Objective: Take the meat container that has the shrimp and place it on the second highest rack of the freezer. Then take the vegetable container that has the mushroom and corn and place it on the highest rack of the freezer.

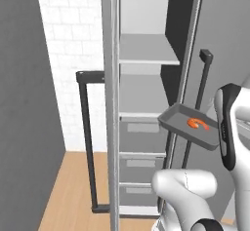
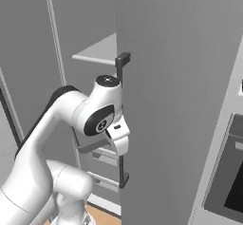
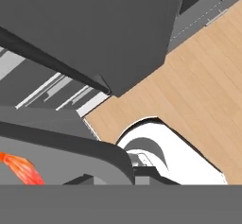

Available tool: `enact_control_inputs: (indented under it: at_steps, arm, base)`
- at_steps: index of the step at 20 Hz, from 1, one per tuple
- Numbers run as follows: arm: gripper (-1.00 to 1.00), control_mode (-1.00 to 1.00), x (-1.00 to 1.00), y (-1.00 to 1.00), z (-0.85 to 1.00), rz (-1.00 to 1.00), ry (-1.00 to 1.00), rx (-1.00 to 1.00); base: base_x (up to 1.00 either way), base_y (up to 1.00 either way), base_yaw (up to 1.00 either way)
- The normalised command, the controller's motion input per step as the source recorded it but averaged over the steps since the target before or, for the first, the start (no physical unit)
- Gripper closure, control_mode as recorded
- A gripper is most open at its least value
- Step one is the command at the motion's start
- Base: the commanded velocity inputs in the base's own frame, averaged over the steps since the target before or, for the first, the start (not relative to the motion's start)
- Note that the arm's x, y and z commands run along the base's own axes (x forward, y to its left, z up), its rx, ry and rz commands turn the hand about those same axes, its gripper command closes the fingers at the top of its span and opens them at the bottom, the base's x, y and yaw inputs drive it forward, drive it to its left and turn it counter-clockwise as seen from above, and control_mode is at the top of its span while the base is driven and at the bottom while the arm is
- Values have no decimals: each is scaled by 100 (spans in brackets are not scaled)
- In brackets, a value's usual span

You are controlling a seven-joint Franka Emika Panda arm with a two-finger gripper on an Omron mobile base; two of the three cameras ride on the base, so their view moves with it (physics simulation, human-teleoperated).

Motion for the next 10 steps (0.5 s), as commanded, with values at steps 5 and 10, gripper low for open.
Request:
enact_control_inputs:
  at_steps: [5,10]
  arm:
    - [100,100,0,0,0,0,0,0]
    - [100,100,0,0,0,0,0,0]
  base:
    - [20,34,-9]
    - [-5,-14,-1]
